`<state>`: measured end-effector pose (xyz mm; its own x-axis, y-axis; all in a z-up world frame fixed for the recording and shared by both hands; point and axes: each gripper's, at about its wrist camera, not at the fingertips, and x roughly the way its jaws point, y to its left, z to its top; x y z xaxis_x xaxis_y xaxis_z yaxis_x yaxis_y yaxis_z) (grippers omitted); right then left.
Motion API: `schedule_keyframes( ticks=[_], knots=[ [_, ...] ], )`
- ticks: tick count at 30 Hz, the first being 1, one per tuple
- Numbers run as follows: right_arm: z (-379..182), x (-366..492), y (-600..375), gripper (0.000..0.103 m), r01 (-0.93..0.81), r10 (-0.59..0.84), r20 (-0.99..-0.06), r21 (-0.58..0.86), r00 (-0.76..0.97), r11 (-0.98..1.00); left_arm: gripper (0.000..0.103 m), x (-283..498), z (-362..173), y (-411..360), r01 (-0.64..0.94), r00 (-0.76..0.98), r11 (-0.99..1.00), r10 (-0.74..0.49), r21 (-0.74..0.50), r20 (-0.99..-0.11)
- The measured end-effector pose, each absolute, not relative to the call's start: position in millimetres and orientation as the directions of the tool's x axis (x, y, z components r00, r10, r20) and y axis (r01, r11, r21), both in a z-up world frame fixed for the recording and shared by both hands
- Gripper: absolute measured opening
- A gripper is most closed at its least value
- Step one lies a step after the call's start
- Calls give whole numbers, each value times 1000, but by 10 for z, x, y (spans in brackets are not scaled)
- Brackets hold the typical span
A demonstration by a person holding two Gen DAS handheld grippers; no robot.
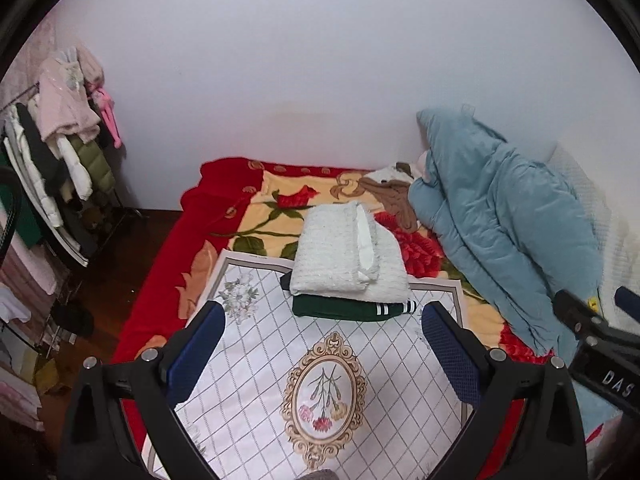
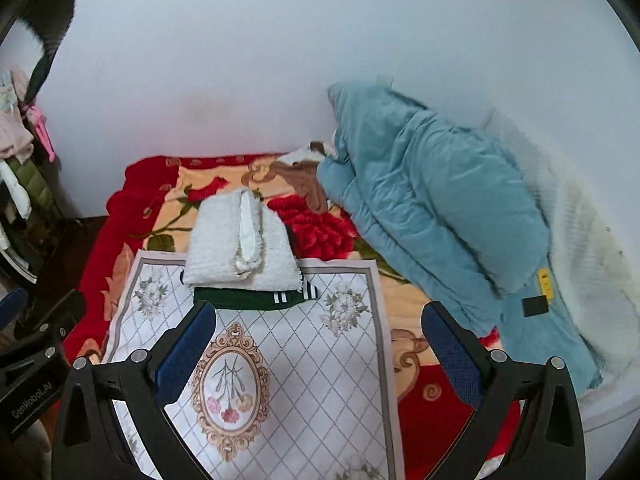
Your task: Fold large clothes
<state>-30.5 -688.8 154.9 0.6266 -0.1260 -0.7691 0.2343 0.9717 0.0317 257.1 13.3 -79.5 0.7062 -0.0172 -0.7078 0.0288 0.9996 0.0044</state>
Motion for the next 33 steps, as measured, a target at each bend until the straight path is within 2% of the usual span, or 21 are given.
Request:
schedule_keyframes(
  ticks=[7,12,21,33],
  knots=[
    [2129,-970,-6785,103,227,-132,-721,36,680,973,100,2047,-425,161,37,749,999,-12,25,-663],
    [2336,-1290,-6697,103,219,-129,-695,41,707,975,100,1817,-280,199,35,768,999,-13,22,-640],
    [2528,-1600,-6677,103,223,-126,-672,59,730,973,100,1546,-141,253,11,800,1000,9,29,-600],
    [2528,-1651,-6678,103,188,-100,-671,60,734,980,101,1425,-182,283,-3,794,1000,14,19,-608]
  ],
)
